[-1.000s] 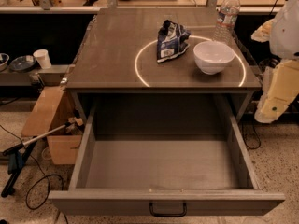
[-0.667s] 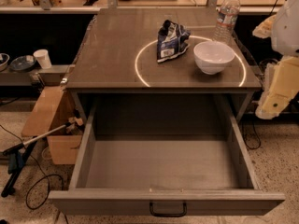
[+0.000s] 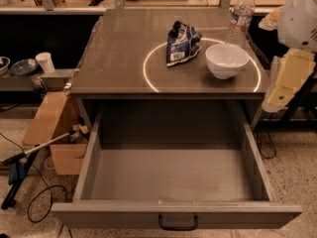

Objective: Place blue chip bag into top drawer

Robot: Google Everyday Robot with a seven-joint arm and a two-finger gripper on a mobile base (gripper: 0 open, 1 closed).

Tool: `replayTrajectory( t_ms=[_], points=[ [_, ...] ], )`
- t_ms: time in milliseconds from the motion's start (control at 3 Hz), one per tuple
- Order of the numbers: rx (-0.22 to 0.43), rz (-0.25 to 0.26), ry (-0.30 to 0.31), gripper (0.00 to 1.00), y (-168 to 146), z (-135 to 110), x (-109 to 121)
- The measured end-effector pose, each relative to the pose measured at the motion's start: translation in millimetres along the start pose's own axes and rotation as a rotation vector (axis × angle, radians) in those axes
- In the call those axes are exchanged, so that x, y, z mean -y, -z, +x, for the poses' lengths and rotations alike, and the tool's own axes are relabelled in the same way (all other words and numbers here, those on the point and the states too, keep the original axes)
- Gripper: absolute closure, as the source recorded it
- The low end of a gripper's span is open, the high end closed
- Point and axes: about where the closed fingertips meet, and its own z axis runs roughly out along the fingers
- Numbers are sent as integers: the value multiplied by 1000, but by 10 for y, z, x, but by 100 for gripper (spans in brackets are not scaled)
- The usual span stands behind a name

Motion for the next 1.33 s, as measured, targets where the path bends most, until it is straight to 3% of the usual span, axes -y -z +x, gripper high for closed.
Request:
replayTrajectory(
  t_ms=[1000,1333],
  points=[
    [67,-22,96,0,-451,-345,545],
    [97,-26,151,0,-542,-572,728]
  ],
)
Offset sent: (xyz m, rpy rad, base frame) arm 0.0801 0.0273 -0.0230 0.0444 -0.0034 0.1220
